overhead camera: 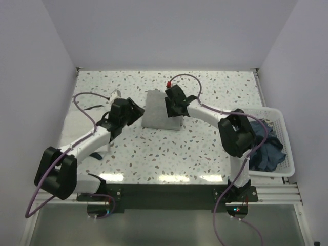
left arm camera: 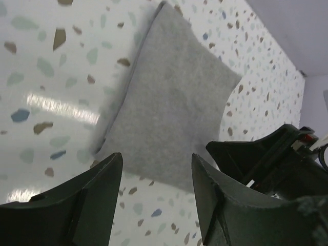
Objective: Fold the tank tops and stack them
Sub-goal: Fold the tank top
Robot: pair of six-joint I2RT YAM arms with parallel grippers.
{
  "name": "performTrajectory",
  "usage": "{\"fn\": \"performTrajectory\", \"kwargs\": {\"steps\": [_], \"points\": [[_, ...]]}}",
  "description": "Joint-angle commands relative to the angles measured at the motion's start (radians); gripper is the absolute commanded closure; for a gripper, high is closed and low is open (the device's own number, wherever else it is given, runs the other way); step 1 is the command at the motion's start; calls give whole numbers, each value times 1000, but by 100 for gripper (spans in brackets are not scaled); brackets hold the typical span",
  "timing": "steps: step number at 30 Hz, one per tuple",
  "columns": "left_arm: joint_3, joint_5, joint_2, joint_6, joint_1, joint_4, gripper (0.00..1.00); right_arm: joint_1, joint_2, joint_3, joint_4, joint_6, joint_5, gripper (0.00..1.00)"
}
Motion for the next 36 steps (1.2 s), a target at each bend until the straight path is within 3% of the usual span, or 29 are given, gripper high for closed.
{"fn": "performTrajectory", "kwargs": {"steps": [1, 5, 11, 19, 24, 29, 36], "points": [[-102, -39, -61, -119, -53, -64, 39, 20, -91, -96, 9, -32, 40, 56], [-185, -20, -125, -139, -71, -56, 36, 51, -143, -218, 3, -6, 63, 65], [-254, 4, -118, -148, -71, -22, 34, 69, -180, -340, 48, 19, 49, 67], [-244, 11, -99, -145, -70, 24, 34, 146, -166, -342, 16, 59, 81, 69], [-221, 27, -110, -118, -61, 5, 34, 153, -274, -360, -50, 73, 147, 69], [-202, 63, -170, -96, -7, -5, 34, 156, -390, -397, 64, -97, 91, 59], [-5, 60, -279, -30, 30, -156, 33, 188, -260, -288, 173, -351, -81, 55]]}}
